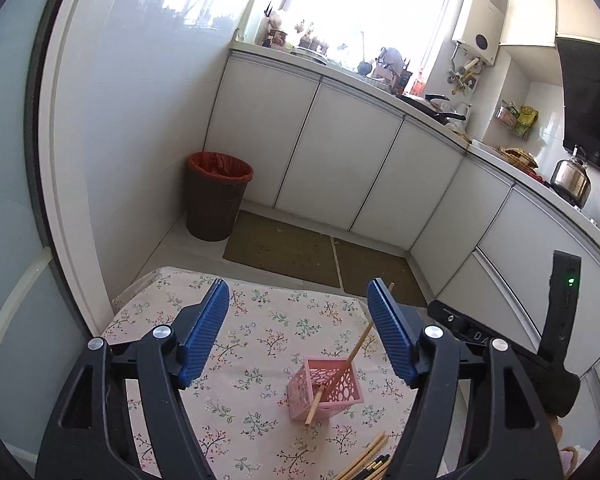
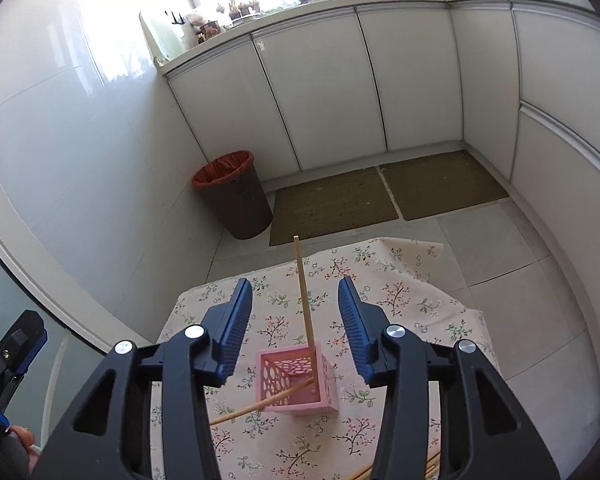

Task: Organize utensils
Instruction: 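Lower the chopstick into the pink cup with the right gripper and open, then move both grippers back to the bundle and grasp a chopstick with the left gripper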

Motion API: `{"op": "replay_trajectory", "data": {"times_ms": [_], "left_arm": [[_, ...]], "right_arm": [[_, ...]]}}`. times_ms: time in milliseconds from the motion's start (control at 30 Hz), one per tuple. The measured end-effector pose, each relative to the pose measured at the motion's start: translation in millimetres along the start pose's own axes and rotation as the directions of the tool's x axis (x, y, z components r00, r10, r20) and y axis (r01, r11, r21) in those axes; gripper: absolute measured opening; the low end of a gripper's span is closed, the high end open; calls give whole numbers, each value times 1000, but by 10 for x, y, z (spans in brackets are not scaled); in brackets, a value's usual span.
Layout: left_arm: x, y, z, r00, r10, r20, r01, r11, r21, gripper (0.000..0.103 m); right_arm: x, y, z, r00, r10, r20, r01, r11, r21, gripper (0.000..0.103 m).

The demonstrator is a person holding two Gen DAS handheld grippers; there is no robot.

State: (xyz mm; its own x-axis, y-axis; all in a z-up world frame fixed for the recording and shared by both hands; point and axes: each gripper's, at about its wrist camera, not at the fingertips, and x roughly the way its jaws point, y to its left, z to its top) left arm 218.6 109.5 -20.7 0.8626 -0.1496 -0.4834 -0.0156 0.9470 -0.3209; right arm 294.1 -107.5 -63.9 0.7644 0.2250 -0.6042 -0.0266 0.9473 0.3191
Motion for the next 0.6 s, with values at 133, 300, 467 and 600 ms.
{"op": "replay_trajectory", "data": {"times_ms": [133, 300, 467, 600], "left_arm": [[-44, -38, -33, 1000, 5, -8, -5, 1000, 16, 73], [-155, -109, -88, 1000, 14, 5, -14, 1000, 26, 84], [-239, -177, -203, 998, 58, 7, -58, 997, 42, 94], [-306, -272, -293, 998, 62, 1, -61, 995, 74, 96]], "right_arm": [[-226, 40, -33, 997, -52, 52, 54, 998, -36, 59], [-564, -6, -162, 984, -111, 138, 117, 993, -31, 81], [-872, -70, -344, 961, -174, 217, 183, 983, -23, 96], [-1068, -89, -519, 938, -219, 270, 238, 970, -40, 96]]}}
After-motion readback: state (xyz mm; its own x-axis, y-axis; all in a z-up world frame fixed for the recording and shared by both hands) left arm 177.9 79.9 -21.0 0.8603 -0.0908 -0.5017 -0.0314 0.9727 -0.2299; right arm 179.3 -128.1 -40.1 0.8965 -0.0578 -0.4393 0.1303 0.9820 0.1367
